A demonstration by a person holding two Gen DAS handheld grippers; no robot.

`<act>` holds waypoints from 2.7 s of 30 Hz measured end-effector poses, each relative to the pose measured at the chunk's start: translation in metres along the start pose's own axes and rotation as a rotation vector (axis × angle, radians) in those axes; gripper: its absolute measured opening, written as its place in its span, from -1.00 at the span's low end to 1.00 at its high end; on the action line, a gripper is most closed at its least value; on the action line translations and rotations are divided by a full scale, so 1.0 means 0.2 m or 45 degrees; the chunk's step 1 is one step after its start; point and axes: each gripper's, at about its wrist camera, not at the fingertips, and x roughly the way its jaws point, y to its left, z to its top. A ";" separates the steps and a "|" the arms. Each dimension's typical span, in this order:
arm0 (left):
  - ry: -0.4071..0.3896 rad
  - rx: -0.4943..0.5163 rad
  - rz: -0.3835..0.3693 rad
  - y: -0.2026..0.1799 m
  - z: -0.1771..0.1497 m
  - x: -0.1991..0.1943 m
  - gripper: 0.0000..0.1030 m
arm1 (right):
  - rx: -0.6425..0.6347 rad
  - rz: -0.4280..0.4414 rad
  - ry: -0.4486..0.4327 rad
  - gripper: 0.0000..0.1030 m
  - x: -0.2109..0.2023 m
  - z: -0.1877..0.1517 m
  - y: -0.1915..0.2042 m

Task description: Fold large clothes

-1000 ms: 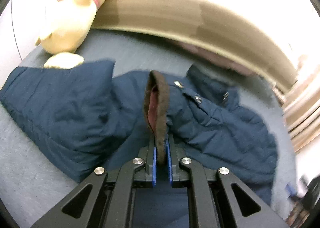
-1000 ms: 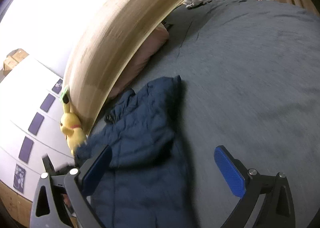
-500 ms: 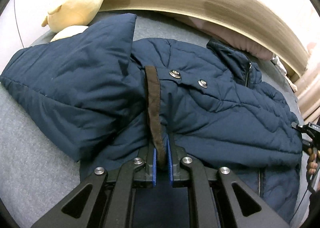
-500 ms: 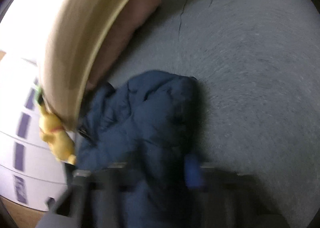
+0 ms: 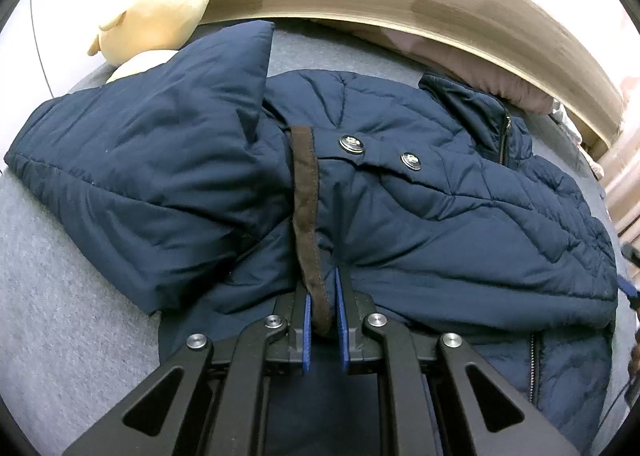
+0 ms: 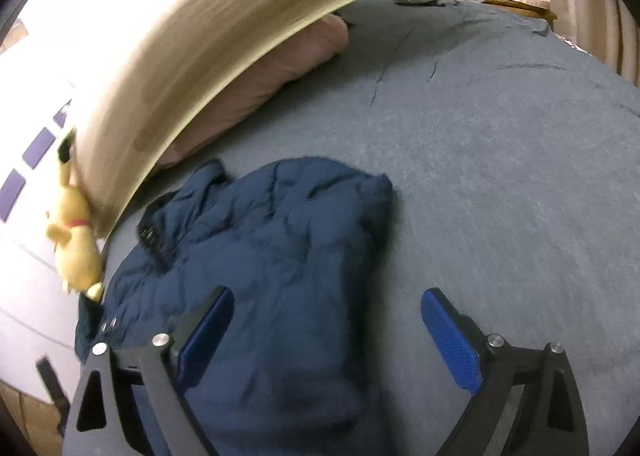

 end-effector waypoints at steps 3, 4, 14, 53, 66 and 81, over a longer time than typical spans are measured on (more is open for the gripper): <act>-0.001 -0.002 0.001 0.00 0.00 0.00 -0.77 | -0.034 0.013 0.056 0.85 -0.03 -0.08 0.01; -0.002 -0.001 0.003 0.00 0.00 0.00 -0.76 | -0.059 0.022 0.082 0.79 -0.02 -0.10 0.02; 0.030 0.029 0.029 -0.02 0.01 -0.01 -0.72 | -0.175 -0.171 0.096 -0.29 0.04 -0.15 0.13; 0.008 0.194 0.203 -0.12 -0.05 -0.01 -0.59 | 0.111 0.358 0.271 0.76 0.18 -0.42 0.68; 0.017 0.190 0.199 -0.11 -0.06 -0.01 -0.60 | 0.273 0.166 0.305 -0.26 0.38 -0.48 0.64; 0.030 0.206 0.186 -0.10 -0.07 -0.03 -0.56 | -0.314 -0.066 0.269 0.72 0.51 -0.40 1.03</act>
